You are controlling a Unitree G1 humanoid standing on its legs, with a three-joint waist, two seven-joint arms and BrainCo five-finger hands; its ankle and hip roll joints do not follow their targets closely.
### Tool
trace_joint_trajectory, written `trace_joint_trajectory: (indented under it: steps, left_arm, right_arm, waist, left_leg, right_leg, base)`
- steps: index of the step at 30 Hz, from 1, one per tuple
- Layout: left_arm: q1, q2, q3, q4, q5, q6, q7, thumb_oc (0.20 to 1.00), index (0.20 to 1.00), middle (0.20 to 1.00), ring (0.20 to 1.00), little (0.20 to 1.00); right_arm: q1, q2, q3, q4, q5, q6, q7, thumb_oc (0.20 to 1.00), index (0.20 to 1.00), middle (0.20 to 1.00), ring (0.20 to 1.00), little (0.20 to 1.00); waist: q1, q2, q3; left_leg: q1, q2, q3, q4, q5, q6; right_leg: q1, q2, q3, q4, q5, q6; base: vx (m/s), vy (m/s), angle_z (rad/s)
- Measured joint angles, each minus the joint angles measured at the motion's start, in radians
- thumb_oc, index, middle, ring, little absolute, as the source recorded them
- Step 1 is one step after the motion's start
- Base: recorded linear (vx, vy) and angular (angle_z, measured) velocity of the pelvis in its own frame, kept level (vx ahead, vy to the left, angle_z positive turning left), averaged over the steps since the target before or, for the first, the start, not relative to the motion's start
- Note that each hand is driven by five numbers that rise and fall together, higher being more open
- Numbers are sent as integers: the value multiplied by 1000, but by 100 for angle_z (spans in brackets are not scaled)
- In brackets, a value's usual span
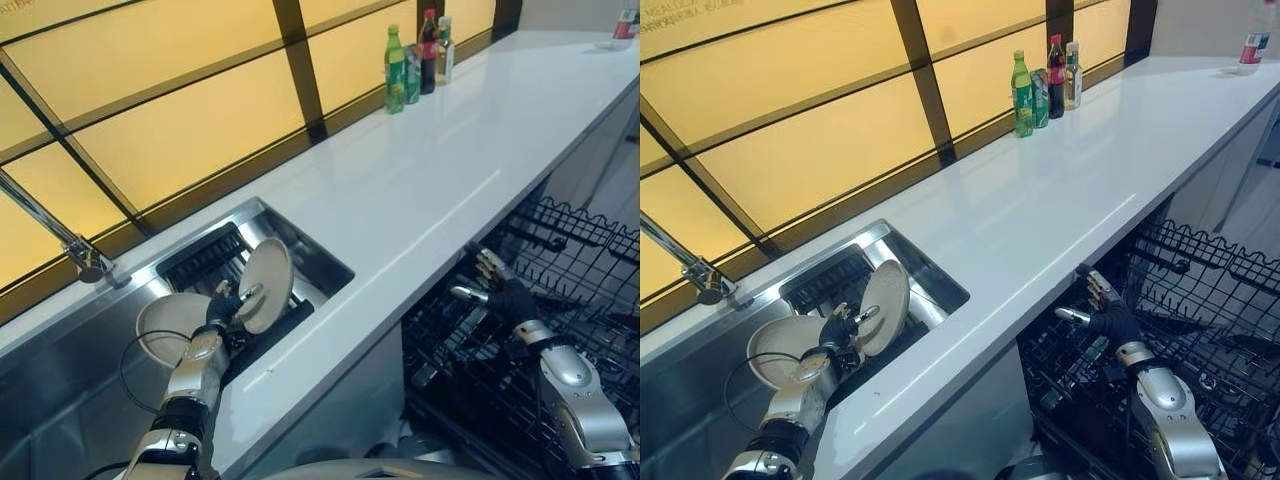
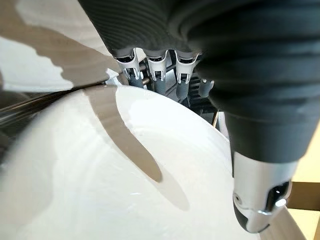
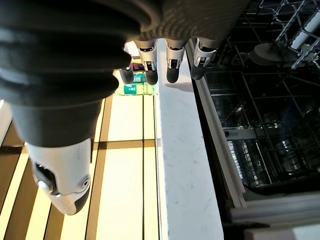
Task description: Pick up plates and place into dishwasher.
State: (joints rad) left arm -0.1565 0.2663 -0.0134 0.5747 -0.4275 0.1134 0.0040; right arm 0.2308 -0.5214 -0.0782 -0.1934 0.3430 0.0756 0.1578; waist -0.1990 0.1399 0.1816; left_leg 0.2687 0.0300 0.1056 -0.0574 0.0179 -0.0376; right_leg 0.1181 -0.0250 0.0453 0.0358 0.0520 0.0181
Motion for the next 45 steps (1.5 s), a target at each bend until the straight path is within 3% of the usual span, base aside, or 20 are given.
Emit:
trace_joint_trajectory:
  steps: [5,9,15,17,23,25,26,28,30,31,35,39,45]
  left_arm:
    - [18,5,-4,-19,3,7,-52,1000,1000,1000,1000,1000]
    - [32,12,-3,-93,4,9,-51,1000,1000,1000,1000,1000]
    - [-25,18,-9,-195,-51,8,-6,1000,1000,1000,1000,1000]
    - [-65,22,-16,-198,-90,7,12,1000,1000,1000,1000,1000]
    - [-89,21,-16,-210,-159,0,36,1000,1000,1000,1000,1000]
    - [-89,22,-16,-211,-182,0,36,300,300,300,300,300]
    - [-96,22,-17,-212,-190,0,36,200,200,200,200,200]
    - [-107,28,-17,-211,-198,0,36,200,200,200,200,200]
    - [-107,43,-16,-208,-220,0,36,200,200,200,200,200]
    - [-108,48,-14,-207,-224,0,36,200,200,200,200,200]
    - [-120,55,-46,-211,-264,30,-12,200,200,200,200,200]
    - [-112,54,-68,-219,-268,58,-53,200,200,200,200,200]
    - [-89,21,-73,-263,-298,51,-75,200,200,200,200,200]
  right_arm:
    - [45,-2,-36,-1,0,19,26,1000,1000,1000,1000,1000]
    - [51,-15,-57,-4,2,19,28,1000,1000,1000,1000,1000]
    - [-32,-47,-53,-6,3,19,-6,1000,1000,1000,1000,1000]
    - [-62,-48,-50,-7,2,19,-24,1000,1000,1000,1000,1000]
    - [-122,-45,-27,-6,-27,18,-45,1000,1000,1000,1000,1000]
    - [-125,-45,-27,-5,-40,17,-48,1000,1000,1000,1000,1000]
    - [-126,-43,-27,-2,-41,17,-53,1000,1000,1000,1000,1000]
    - [-131,-41,-23,-1,-48,17,-59,1000,1000,1000,1000,1000]
    - [-150,-44,-21,-2,-48,16,-63,1000,1000,1000,1000,1000]
    - [-150,-42,-21,0,-49,15,-67,1000,1000,1000,1000,1000]
    - [-151,-39,-1,5,-58,8,-69,1000,1000,1000,1000,1000]
    - [-152,-39,10,5,-58,5,-73,1000,1000,1000,1000,1000]
    - [-130,-41,3,6,-61,-12,-66,1000,1000,1000,1000,1000]
  waist:
    - [-2,0,-1]
    - [-2,5,2]
    - [8,60,53]
    - [22,68,88]
    - [27,77,97]
    - [35,88,105]
    - [47,89,114]
    - [44,69,131]
    - [45,69,136]
    - [42,73,140]
    - [48,68,145]
    - [43,59,155]
    - [33,52,167]
  left_leg:
    - [-3,-9,0,2,-1,2]
    - [-77,-34,0,17,1,10]
    - [-247,-65,3,36,23,40]
    - [-256,-71,3,32,23,40]
    - [-293,-71,0,17,20,35]
    - [-293,-62,0,14,19,35]
    - [-290,-57,2,17,19,35]
    - [-278,-82,-1,26,11,19]
    - [-268,-92,-12,52,-4,5]
    - [-245,-87,-26,36,-6,28]
    - [-245,-82,-24,34,2,48]
    - [-205,-86,-23,31,4,52]
    - [-177,-87,-24,22,-1,52]
  right_leg:
    - [-7,-9,1,22,-8,11]
    - [-100,-31,12,64,-10,20]
    - [-266,-68,17,71,10,58]
    - [-286,-71,17,74,13,61]
    - [-321,-71,15,62,14,63]
    - [-311,-69,8,50,16,80]
    - [-318,-69,8,100,5,75]
    - [-324,-89,1,125,-5,60]
    - [-325,-95,-1,122,-4,60]
    - [-322,-87,-2,123,-3,62]
    - [-307,-87,-2,100,2,69]
    - [-279,-90,-3,107,3,61]
    - [-241,-91,-6,83,-2,55]
  base:
    - [-49,17,-1]
    - [-315,79,-9]
    - [-314,65,-2]
    - [-107,67,1]
    - [14,52,6]
    - [43,15,-10]
    - [33,4,0]
    - [18,2,5]
    - [10,3,-2]
    - [19,13,5]
    - [11,9,-7]
    - [17,5,6]
    - [9,1,-1]
